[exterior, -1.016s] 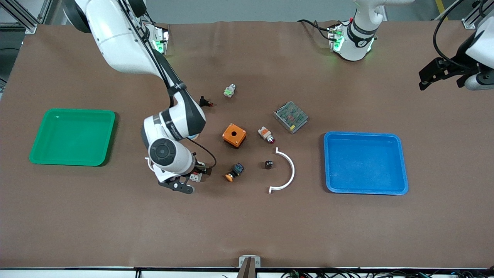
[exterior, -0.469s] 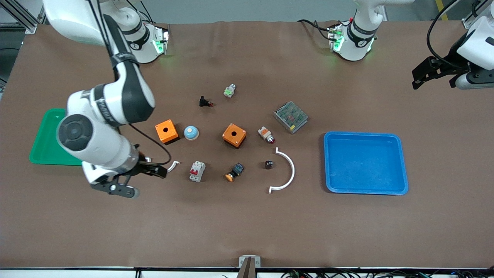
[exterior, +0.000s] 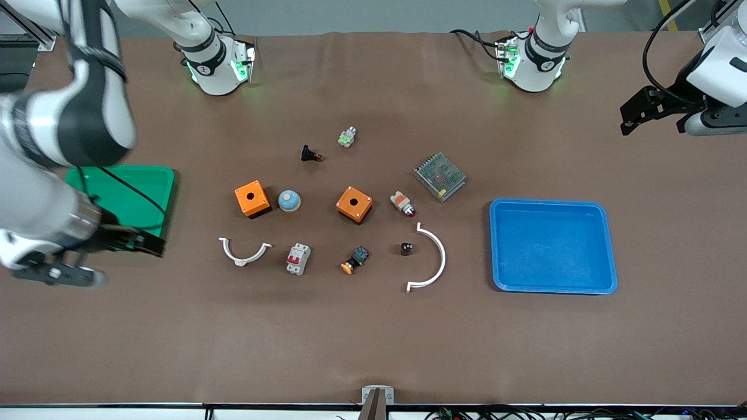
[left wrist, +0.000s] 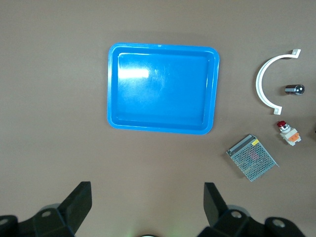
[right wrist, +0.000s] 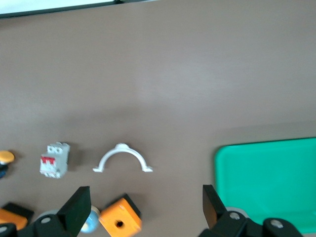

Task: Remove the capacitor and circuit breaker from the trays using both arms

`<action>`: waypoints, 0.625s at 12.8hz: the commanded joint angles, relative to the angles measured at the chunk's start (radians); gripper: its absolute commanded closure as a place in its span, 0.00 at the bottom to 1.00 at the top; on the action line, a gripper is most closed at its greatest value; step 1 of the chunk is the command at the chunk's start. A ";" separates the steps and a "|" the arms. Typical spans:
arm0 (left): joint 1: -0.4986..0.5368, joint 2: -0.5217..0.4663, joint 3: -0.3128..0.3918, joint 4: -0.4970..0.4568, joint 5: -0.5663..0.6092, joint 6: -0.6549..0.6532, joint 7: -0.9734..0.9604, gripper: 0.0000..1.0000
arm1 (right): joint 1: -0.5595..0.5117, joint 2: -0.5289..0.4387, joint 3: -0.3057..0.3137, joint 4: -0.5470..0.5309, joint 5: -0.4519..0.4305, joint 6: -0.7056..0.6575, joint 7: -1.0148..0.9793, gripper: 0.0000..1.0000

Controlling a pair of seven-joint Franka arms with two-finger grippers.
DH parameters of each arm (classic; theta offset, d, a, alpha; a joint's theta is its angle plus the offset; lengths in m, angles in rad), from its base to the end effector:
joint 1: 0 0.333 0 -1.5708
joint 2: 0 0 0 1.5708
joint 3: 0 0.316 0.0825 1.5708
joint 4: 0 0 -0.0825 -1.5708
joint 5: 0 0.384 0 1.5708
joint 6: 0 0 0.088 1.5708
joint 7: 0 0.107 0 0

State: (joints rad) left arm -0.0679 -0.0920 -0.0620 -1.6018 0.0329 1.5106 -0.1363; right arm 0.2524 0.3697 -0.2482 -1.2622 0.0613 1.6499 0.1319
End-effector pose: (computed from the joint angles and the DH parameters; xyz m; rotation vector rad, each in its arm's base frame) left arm 0.5154 -0.0653 0.6541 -3.1034 -0.0134 -0.0089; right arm 0.6664 0.0397 0.5570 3.1107 -0.1779 0.0476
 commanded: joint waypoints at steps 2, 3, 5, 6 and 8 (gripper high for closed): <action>0.000 -0.012 -0.004 -0.006 -0.024 0.014 0.027 0.00 | -0.142 -0.119 0.075 -0.039 -0.021 -0.022 -0.210 0.00; 0.002 -0.012 -0.004 -0.006 -0.030 0.014 0.029 0.00 | -0.139 -0.133 0.072 -0.040 -0.021 -0.053 -0.209 0.00; 0.000 -0.011 -0.002 -0.004 -0.037 0.016 0.027 0.00 | -0.147 -0.188 0.069 -0.095 -0.012 -0.084 -0.207 0.00; 0.003 -0.009 -0.002 -0.004 -0.048 0.022 0.027 0.00 | -0.147 -0.227 0.069 -0.147 -0.012 -0.078 -0.180 0.00; 0.005 -0.005 -0.001 -0.006 -0.051 0.023 0.029 0.00 | -0.137 -0.248 0.073 -0.172 -0.012 -0.088 -0.091 0.00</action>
State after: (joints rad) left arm -0.0690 -0.0917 -0.0642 -1.6014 -0.0002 1.5234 -0.1363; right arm 0.1171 0.1873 -0.1959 -1.3543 0.0550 1.5559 -0.0216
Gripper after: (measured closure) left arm 0.000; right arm 0.000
